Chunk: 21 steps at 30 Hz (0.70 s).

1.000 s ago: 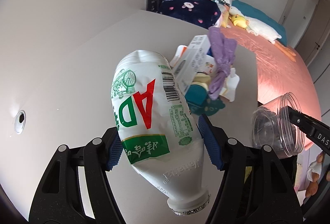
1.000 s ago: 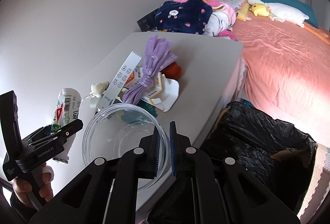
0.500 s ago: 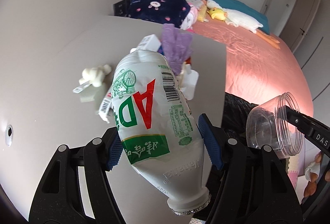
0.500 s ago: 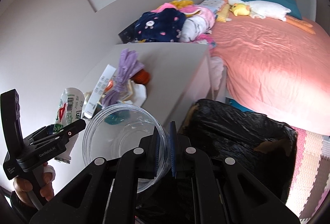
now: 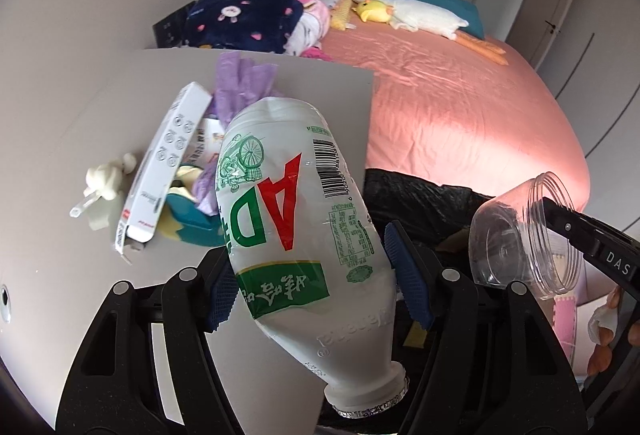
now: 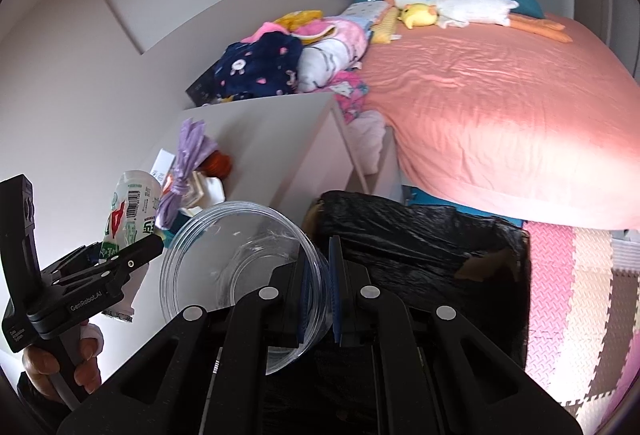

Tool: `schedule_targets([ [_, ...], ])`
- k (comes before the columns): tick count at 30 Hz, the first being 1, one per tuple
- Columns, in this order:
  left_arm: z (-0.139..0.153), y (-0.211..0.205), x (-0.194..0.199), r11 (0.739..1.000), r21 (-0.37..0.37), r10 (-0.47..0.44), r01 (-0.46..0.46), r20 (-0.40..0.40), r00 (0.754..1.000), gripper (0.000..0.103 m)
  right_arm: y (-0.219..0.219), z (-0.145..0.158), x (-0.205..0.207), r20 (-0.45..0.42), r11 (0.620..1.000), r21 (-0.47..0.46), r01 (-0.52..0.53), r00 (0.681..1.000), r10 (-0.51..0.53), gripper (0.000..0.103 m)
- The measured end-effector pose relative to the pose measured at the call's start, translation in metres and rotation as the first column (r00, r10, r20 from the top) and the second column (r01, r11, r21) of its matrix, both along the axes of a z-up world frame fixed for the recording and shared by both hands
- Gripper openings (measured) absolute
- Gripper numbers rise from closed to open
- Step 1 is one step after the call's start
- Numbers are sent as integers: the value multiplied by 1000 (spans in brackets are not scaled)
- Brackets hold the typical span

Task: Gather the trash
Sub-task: 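Carry the bottle and tub over the trash bag and release both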

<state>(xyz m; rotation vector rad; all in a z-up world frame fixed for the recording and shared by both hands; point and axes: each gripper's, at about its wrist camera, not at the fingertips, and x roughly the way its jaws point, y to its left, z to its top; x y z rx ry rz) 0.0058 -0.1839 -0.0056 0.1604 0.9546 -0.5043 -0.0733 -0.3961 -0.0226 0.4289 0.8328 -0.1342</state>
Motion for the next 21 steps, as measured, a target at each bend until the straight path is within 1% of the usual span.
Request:
schedule_targets([
  [6,-1,-21,-4,998,-3,-64,64,-7,998,66,-16,-1,-12,-5,999,-3,46,999,-46,10],
  [11,-3,-42,-13,991,-5,-132,132,-15,991,66,-29,-2,-22,-16,996,-4,85,996,-85,10],
  [13,-5,-49,-16,986,-11,-166,165,-29,986,66,-34,-3,-24,-41,996,1,93,995,-93,10],
  [14,-7,-53,-17,981,-14,-195,194,-43,980,67,-35,-3,-25,-54,996,5,93,994,-93,13],
  [15,-9,-58,-19,974,-11,-226,225,-56,973,74,-37,-4,-26,-64,995,10,98,993,-97,19],
  [16,-11,-63,-22,968,-2,-250,251,-60,966,83,-38,-4,-28,-75,994,14,113,991,-112,45],
  [17,-13,-66,-25,964,5,-265,265,-56,963,96,-41,-3,-32,-74,989,16,147,987,-145,74],
  [18,-15,-69,-28,960,11,-280,281,-53,959,97,-43,-2,-36,-66,984,14,176,982,-174,80],
  [21,-24,-71,-29,958,20,-282,285,-86,956,97,-50,4,-43,-49,977,2,215,975,-215,80],
])
